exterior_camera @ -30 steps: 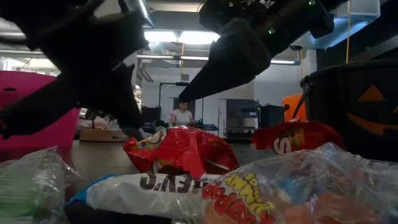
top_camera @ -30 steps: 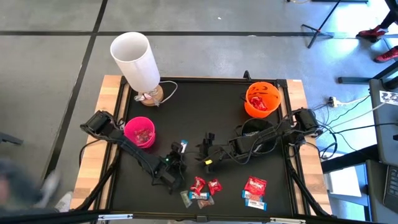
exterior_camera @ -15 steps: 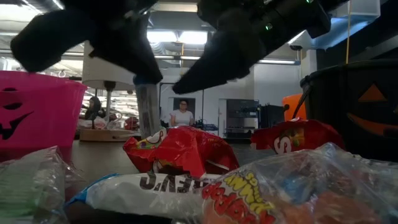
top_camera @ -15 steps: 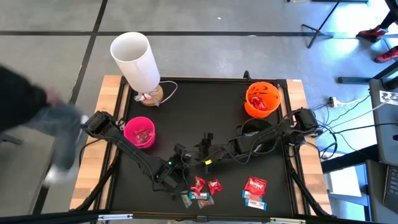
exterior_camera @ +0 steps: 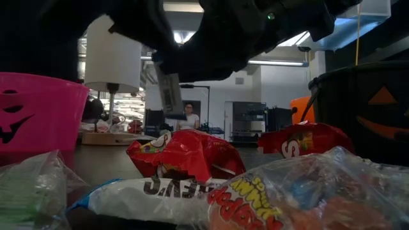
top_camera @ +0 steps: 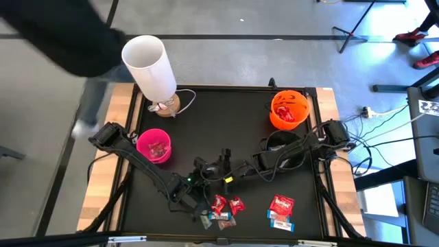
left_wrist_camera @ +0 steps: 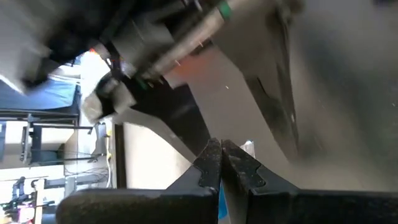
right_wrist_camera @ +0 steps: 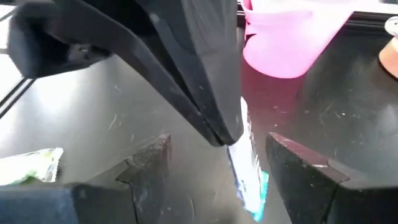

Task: Sort candy
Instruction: Put the white chocolate into the black bucket

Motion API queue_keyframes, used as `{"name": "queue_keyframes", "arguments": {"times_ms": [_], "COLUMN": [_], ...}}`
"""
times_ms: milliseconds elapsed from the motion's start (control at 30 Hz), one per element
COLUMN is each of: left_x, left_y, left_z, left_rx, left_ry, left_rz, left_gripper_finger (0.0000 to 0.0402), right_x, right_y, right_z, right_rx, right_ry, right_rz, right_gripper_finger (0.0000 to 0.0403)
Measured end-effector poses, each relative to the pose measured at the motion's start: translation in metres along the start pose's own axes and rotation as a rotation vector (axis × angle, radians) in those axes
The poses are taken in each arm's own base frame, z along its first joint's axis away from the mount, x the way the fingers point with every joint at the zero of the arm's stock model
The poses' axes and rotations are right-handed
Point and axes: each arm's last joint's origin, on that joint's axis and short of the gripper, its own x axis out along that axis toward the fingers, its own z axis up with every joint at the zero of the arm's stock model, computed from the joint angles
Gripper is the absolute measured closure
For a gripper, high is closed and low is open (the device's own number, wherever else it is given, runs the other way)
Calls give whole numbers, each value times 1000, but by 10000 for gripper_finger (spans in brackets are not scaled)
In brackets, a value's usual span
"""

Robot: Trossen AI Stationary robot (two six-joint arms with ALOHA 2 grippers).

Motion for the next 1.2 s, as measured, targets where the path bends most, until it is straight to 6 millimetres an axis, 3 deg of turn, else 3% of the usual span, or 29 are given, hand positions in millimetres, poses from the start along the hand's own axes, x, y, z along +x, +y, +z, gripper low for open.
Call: {"name": "queue_keyframes", "arguments": {"times_ms": [333, 733, 900, 1033, 1200], "left_x": [-12, -19, -19, -19, -23], "left_y": [15, 13, 13, 13, 10], "left_z": [19, 20, 20, 20, 20], "left_rx": [-7, -1, -1, -2, 10], "left_ry": [-52, -68, -67, -67, -78], "left_rz": [38, 44, 53, 52, 45], "left_gripper_finger": [401, 401, 401, 401, 402], "right_x": [0, 0, 0, 0, -2], "right_y": [-1, -1, -1, -1, -1], "right_z": [1, 0, 0, 0, 2], "right_rx": [-3, -10, -11, -11, -2], "right_ry": [-9, -6, -6, -6, -3], "right_rz": [-49, -37, -32, -32, -33], "right_gripper_finger": [164, 337, 385, 387, 355]}}
